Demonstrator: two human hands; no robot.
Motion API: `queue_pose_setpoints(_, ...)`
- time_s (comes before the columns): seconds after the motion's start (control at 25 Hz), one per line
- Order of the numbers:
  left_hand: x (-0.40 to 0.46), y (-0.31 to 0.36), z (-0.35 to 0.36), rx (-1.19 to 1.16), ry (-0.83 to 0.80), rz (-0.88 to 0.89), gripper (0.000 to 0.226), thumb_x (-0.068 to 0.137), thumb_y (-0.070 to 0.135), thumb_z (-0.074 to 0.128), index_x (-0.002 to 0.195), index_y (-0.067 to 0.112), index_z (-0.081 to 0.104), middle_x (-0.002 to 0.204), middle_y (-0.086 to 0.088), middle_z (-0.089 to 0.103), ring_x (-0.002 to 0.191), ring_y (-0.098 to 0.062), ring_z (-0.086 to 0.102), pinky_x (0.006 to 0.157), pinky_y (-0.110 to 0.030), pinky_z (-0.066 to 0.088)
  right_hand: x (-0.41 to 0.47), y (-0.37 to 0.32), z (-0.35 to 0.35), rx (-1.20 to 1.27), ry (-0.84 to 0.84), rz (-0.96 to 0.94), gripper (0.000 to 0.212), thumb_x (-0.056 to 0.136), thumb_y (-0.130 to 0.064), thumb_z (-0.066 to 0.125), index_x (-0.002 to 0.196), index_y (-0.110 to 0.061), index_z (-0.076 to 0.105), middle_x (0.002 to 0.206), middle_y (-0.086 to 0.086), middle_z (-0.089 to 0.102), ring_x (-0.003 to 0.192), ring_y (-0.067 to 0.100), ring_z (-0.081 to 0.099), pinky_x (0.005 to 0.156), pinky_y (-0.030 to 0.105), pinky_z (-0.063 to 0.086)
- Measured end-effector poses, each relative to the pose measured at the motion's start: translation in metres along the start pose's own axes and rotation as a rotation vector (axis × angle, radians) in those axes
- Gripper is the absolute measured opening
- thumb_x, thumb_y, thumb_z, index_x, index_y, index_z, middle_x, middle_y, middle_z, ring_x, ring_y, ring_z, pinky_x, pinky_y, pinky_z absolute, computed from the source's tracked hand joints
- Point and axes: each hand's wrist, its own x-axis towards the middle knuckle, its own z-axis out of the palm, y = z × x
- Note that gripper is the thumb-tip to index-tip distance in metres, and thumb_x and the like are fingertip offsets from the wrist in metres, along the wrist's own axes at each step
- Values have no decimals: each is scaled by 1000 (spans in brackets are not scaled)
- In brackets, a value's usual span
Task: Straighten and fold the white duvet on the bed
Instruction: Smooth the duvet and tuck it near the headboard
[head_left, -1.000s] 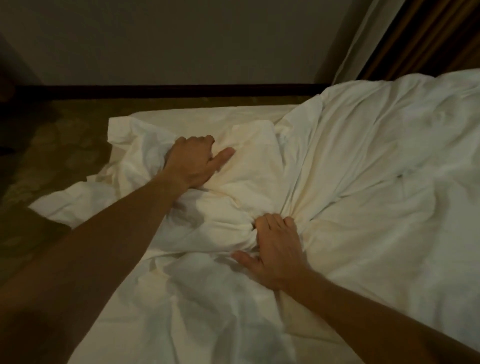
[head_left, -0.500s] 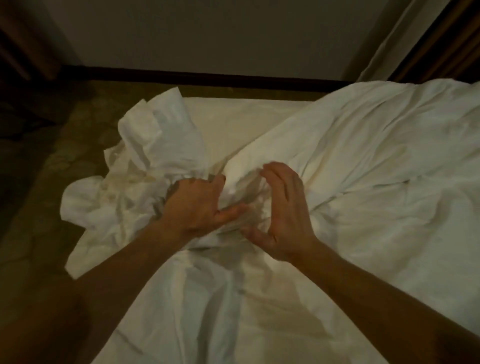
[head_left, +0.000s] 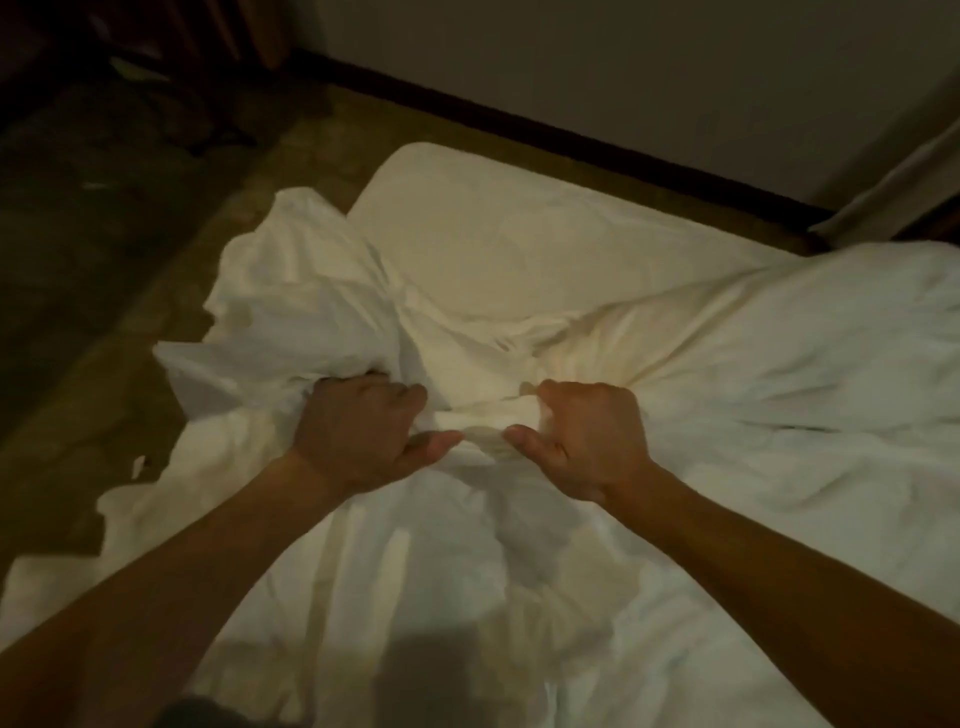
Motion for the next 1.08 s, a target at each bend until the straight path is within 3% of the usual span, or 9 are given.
queue_pose_setpoints(0.16, -36, 13, -43, -103, 22, -11, 79, 94, 72, 18, 69, 15, 67, 56, -2, 62, 49, -24, 61, 44, -27, 41, -47, -39, -36, 25, 100, 60, 90, 90, -83, 8, 67, -15, 62, 52, 2, 59, 41, 25, 54, 51, 27, 29)
queue_pose_setpoints(0.32, -96, -2, -47, -166, -15, -5, 77, 92, 75, 21, 71, 17, 67, 59, 0, 63, 52, -24, 63, 46, -27, 44, -91, -101, -13, 61, -22, 166, 90, 87, -87, 8, 72, -18, 64, 55, -1, 61, 42, 22, 56, 48, 28, 30)
queue_pose_setpoints(0.44, -153, -11, -25, -172, -31, 7, 74, 93, 75, 23, 76, 19, 69, 61, 2, 64, 53, -21, 63, 47, -25, 41, -122, -143, 33, 22, -137, 256, 111, 72, -96, -6, 103, -22, 71, 83, -1, 73, 70, 21, 68, 60, 30, 39)
queue_pose_setpoints(0.52, -192, -4, -12, -225, -54, -15, 72, 95, 73, 22, 75, 18, 66, 59, 1, 63, 51, -20, 62, 45, -25, 37, -151, -165, 53, 122, -174, 299, 121, 64, -99, -12, 119, -25, 66, 103, -1, 73, 90, 22, 68, 74, 33, 45)
queue_pose_setpoints(0.64, -208, -1, -8, -345, -113, -97, 74, 94, 74, 20, 74, 18, 63, 58, -1, 63, 51, -22, 62, 48, -22, 36, -167, -184, 60, 150, -103, 370, 116, 67, -98, -8, 115, -23, 67, 99, 0, 73, 89, 23, 68, 75, 34, 45)
queue_pose_setpoints(0.92, -195, 10, -18, -210, -121, -213, 78, 89, 79, 13, 68, 27, 67, 51, 7, 61, 45, -12, 60, 50, -17, 26, -161, -171, 54, 105, -90, 317, 118, 69, -96, -13, 113, -21, 67, 96, 0, 72, 86, 22, 68, 70, 30, 36)
queue_pose_setpoints(1.08, -179, 14, -47, -84, -111, -198, 65, 85, 75, 29, 64, 26, 66, 50, 4, 61, 45, -15, 61, 47, -20, 35, -157, -171, 33, 121, 17, 308, 100, 82, -89, 1, 98, -17, 69, 80, 3, 70, 70, 26, 66, 65, 30, 36)
